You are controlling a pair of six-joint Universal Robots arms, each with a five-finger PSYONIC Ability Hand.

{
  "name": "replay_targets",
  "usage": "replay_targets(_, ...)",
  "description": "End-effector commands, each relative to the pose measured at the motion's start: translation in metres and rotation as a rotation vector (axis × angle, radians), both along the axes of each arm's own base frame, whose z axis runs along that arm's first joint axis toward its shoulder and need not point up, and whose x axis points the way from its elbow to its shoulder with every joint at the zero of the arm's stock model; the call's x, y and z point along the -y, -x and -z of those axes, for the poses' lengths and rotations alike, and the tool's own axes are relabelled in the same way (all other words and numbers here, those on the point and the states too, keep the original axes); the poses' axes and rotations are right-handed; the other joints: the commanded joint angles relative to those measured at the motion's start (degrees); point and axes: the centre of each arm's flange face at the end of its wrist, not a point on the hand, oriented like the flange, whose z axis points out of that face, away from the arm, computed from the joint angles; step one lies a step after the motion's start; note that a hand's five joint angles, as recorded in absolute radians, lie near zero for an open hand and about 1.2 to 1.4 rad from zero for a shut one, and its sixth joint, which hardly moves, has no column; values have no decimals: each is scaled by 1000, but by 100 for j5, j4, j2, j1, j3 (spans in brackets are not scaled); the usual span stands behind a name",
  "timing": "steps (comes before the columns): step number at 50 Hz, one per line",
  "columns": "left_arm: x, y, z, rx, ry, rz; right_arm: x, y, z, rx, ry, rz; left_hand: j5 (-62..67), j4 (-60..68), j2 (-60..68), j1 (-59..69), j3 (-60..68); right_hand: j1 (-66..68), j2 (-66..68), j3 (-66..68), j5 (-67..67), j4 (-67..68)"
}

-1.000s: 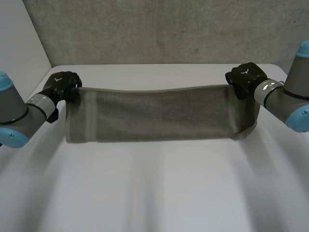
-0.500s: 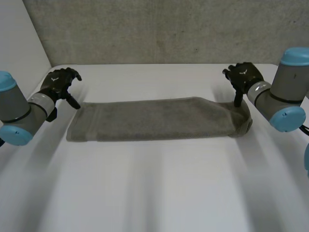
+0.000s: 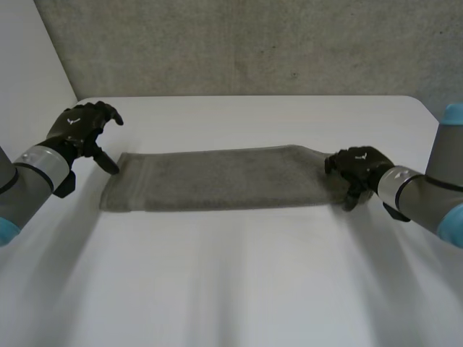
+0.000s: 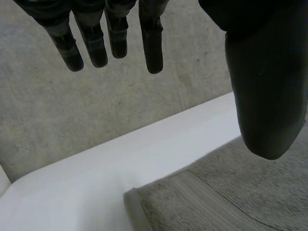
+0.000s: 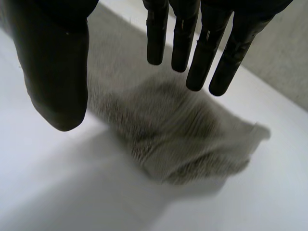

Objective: Fold the towel.

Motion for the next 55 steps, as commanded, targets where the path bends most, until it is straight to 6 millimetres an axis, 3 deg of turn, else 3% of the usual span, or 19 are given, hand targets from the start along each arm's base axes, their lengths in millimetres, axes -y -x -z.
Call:
replay_targets(1, -3, 1, 6, 2, -15, 4, 18, 5, 26, 7, 25, 33, -171, -337, -284, -296, -291, 1095, 1048, 1029, 985, 1028)
replay_targets(17, -6, 1, 10, 2, -31, 6, 40, 24, 37, -19, 95, 115, -204, -371, -318, -329, -324, 4274, 4227, 4209, 4164, 4207)
replay_targets(19, -6, 2, 10, 3, -31, 7, 42, 34, 39, -33, 80, 133, -221, -388, -335, -346, -341, 5104, 5057, 5038, 4994, 5036)
replay_targets(28, -9, 2, 14, 2, -44, 5, 48, 76, 31, -101, 71, 185, -221, -388, -335, -346, -341, 5110, 5062, 5044, 4999, 5042)
replay_targets(34, -11, -1, 17, 4, -57, 1, 60, 120, -2, -196, 119, 249, -221, -388, -335, -346, -341, 5110, 5062, 5044, 4999, 5042)
replay_targets(35, -11, -2, 18, 4, -63, -4, 65, 128, -18, -227, 166, 258, -221, -388, -335, -346, -341, 5110, 5062, 5044, 4999, 5042)
replay_targets(36, -12, -3, 18, 4, -63, -5, 69, 131, -36, -255, 217, 260, -221, -388, -335, -346, -341, 5110, 5062, 5044, 4999, 5042)
replay_targets(37, -12, -3, 18, 4, -63, -5, 69, 131, -36, -255, 217, 260, -221, -388, -335, -346, -341, 5110, 5062, 5044, 4999, 5042)
replay_targets(39, -14, -4, 17, 2, -64, -1, 74, 129, -69, -281, 309, 259, -221, -388, -335, -346, -341, 5110, 5062, 5044, 4999, 5042)
replay_targets(42, -15, -4, 16, 1, -64, 1, 76, 128, -87, -280, 354, 262, -221, -388, -335, -346, -341, 5110, 5062, 5044, 4999, 5042)
replay_targets(44, -17, -4, 14, -1, -60, 5, 69, 101, -123, -261, 459, 215, -221, -388, -335, -346, -341, 5110, 5062, 5044, 4999, 5042)
replay_targets(45, -17, -4, 14, -1, -60, 5, 69, 101, -123, -261, 460, 215, -221, -388, -335, -346, -341, 5110, 5062, 5044, 4999, 5042)
replay_targets(47, -18, -4, 11, -2, -54, 5, 49, 43, -143, -218, 539, 90, -221, -388, -335, -346, -341, 5110, 5062, 5044, 4999, 5042)
replay_targets(48, -18, -4, 11, -2, -54, 5, 49, 43, -143, -217, 539, 90, -221, -388, -335, -346, -341, 5110, 5062, 5044, 4999, 5042)
replay_targets(49, -19, -4, 10, -2, -51, 7, 35, 13, -149, -193, 564, 19, -221, -388, -335, -346, -341, 5110, 5062, 5044, 4999, 5042)
replay_targets(50, -19, -4, 10, -2, -51, 7, 35, 13, -149, -192, 564, 18, -221, -388, -335, -346, -341, 5110, 5062, 5044, 4999, 5042)
replay_targets(52, -20, -3, 9, -3, -50, 8, 0, -45, -143, -148, 566, -139, -221, -388, -335, -346, -341, 5110, 5062, 5044, 4999, 5042)
replay_targets(53, -20, -3, 9, -3, -50, 8, 0, -45, -143, -148, 566, -139, -221, -388, -335, -346, -341, 5110, 5062, 5044, 4999, 5042)
replay_targets(55, -22, -2, 8, -4, -49, 11, -45, -101, -114, -122, 510, -324, -221, -388, -335, -346, -341, 5110, 5062, 5044, 4999, 5042)
